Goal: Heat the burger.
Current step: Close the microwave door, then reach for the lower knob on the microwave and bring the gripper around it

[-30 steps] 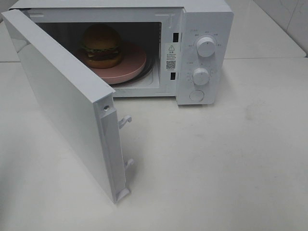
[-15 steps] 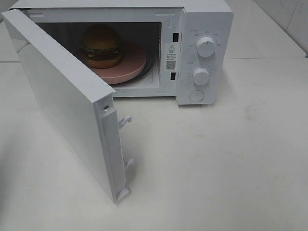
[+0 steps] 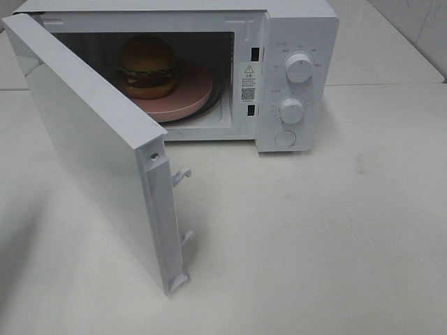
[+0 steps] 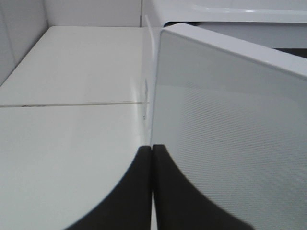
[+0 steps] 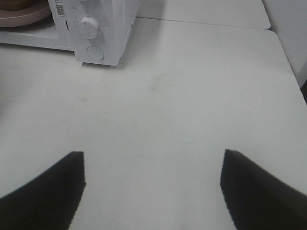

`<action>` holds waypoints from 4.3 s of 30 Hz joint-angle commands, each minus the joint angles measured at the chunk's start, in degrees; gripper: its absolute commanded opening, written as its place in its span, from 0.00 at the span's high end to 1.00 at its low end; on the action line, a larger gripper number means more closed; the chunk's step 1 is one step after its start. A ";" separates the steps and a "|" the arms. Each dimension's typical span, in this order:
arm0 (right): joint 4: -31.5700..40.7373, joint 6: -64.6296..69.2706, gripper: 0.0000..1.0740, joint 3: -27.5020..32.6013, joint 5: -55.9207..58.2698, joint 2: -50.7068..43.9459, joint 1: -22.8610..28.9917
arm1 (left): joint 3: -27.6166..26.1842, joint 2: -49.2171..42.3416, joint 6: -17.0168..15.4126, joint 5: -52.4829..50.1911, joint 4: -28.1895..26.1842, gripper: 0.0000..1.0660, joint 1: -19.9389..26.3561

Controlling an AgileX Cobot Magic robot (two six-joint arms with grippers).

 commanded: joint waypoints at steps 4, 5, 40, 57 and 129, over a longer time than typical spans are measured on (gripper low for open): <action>-0.34 0.40 0.29 0.17 0.06 -1.83 -0.40 | 0.06 6.13 -2.98 -9.45 4.81 1.00 -1.78; -0.34 0.40 0.29 0.17 0.06 -1.83 -0.40 | -0.23 8.82 -2.75 -10.89 4.58 1.00 -3.61; -0.34 0.40 0.29 0.17 0.06 -1.83 -0.40 | -18.74 34.61 14.21 -14.90 -29.28 1.00 -35.07; -0.34 0.40 0.29 0.17 0.06 -1.83 -0.40 | -35.07 44.92 25.67 -11.34 -47.61 1.00 -42.11; -0.29 0.40 0.29 0.17 0.06 -1.83 -0.40 | -42.74 20.57 29.62 83.25 -41.88 0.07 -27.33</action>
